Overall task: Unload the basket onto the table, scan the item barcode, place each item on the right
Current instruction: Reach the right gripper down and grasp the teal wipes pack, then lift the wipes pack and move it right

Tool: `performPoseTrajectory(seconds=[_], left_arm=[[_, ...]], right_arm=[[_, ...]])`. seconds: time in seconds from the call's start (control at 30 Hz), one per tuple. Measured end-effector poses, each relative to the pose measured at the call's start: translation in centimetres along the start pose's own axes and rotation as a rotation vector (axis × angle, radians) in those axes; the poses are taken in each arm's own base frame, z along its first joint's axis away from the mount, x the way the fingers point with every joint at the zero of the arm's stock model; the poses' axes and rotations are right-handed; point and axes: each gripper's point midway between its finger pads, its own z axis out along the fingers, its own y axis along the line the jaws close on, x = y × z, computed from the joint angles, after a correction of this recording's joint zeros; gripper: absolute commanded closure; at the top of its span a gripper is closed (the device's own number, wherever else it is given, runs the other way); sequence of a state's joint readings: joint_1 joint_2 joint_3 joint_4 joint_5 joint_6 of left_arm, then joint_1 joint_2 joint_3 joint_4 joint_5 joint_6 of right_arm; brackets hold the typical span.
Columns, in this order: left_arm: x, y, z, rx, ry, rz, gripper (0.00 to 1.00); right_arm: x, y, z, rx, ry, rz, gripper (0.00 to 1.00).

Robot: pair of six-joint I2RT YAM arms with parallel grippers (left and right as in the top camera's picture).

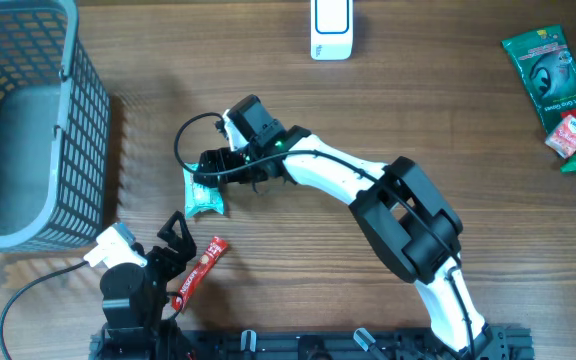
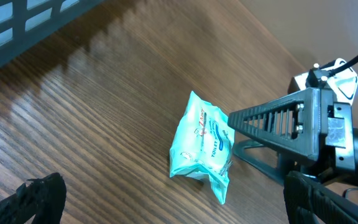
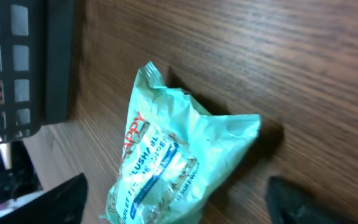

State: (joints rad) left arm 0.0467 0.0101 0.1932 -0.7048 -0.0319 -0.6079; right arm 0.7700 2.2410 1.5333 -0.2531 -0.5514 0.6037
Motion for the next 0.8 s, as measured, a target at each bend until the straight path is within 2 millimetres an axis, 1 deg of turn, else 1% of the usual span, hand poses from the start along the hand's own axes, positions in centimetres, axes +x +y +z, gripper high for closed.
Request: performPoseTrajectory(seconds=[0.1, 0.13, 0.23, 0.33, 0.37, 0.57, 0.67, 0.73, 0.8], left_arm=[[0.0, 0.0, 0.0, 0.0, 0.0, 0.0, 0.0], [0.0, 0.0, 0.0, 0.0, 0.0, 0.0, 0.0], [0.0, 0.0, 0.0, 0.0, 0.0, 0.0, 0.0], [0.0, 0.0, 0.0, 0.0, 0.0, 0.0, 0.0], [0.0, 0.0, 0.0, 0.0, 0.0, 0.0, 0.0], [0.0, 0.0, 0.0, 0.0, 0.0, 0.0, 0.0], [0.0, 0.0, 0.0, 0.0, 0.0, 0.0, 0.0], [0.0, 0.0, 0.0, 0.0, 0.0, 0.0, 0.0], [0.0, 0.0, 0.0, 0.0, 0.0, 0.0, 0.0]], right_arm=[[0.4, 0.4, 0.9, -0.023, 0.014, 0.024, 0.45], [0.6, 0.5, 1.3, -0.034, 0.022, 0.019, 0.47], [1.4, 0.8, 2.2, -0.051, 0.049, 0.036, 0.61], [2.1, 0.9, 2.7, -0.065, 0.077, 0.049, 0.84], [2.3, 0.8, 2.8, -0.062, 0.083, 0.063, 0.96], [2.4, 0.8, 2.9, -0.067, 0.09, 0.068, 0.96], [2.3, 0.2, 2.6, -0.057, 0.096, 0.092, 0.96], [2.2, -0.5, 1.9, -0.036, 0.106, 0.135, 0.96], [1.7, -2.0, 0.4, 0.009, 0.103, 0.195, 0.96]])
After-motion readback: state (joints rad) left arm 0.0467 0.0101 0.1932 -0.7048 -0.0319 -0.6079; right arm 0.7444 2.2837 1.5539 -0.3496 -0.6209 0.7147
